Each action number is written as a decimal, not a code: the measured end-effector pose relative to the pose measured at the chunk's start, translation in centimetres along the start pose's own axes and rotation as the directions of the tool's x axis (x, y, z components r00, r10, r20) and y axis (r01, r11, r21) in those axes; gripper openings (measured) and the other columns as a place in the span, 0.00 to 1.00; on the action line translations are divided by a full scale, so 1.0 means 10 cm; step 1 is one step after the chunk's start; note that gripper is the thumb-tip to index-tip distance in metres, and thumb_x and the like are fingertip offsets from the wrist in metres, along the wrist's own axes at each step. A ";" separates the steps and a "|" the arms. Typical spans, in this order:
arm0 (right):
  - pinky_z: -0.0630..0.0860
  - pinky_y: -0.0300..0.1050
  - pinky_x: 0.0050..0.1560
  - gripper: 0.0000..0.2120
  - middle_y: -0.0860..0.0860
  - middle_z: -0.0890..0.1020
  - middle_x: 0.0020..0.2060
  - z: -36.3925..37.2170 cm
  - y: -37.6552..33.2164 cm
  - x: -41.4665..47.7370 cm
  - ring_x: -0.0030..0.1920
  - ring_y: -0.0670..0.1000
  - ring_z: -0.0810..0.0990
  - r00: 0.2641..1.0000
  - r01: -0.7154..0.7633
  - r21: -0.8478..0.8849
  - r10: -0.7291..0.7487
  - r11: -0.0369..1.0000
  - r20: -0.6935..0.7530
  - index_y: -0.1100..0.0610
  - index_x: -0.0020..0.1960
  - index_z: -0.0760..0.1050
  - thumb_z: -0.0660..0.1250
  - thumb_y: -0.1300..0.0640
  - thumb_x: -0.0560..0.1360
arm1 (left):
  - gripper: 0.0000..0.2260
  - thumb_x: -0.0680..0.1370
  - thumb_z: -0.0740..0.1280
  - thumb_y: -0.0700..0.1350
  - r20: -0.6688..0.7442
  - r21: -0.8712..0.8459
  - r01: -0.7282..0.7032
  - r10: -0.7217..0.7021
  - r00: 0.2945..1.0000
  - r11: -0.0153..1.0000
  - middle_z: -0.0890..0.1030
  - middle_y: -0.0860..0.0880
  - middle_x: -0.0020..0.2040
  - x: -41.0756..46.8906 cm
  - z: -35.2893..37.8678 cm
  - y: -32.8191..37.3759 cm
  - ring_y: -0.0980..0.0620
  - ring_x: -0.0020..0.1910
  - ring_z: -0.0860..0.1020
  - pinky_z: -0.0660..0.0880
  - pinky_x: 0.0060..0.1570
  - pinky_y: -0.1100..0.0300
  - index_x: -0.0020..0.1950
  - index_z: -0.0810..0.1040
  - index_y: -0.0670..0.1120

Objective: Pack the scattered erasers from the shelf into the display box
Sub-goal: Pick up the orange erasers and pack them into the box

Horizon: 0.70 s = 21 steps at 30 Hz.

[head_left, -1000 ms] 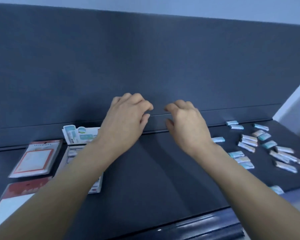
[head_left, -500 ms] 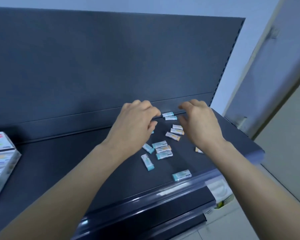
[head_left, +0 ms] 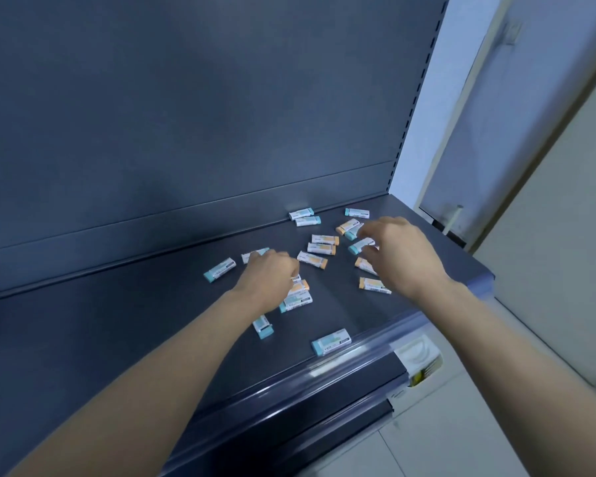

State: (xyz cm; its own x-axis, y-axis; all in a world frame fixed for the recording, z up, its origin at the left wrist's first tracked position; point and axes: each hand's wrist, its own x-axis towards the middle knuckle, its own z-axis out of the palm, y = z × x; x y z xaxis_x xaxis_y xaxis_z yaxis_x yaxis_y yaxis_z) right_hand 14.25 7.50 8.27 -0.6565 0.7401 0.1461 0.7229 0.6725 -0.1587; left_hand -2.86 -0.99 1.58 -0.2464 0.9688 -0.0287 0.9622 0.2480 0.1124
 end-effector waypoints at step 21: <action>0.71 0.46 0.44 0.11 0.59 0.78 0.56 0.66 0.41 0.19 0.54 0.62 0.78 0.931 -0.095 -0.164 0.146 0.982 0.335 0.60 0.58 0.75 0.61 0.61 0.77 | 0.03 0.71 0.67 0.39 0.127 -0.021 0.031 -0.028 0.991 0.999 0.81 0.43 0.46 0.21 0.13 0.02 0.44 0.42 0.75 0.67 0.38 0.55 0.39 0.74 0.45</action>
State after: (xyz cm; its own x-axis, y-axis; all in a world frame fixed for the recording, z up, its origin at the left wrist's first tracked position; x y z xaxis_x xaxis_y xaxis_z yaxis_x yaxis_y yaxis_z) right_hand 14.60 11.67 1.40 -0.5781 0.7872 -0.2147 0.8072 0.5902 -0.0098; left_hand -3.08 1.06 0.28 -0.2565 0.9535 -0.1582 0.9515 0.2779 0.1318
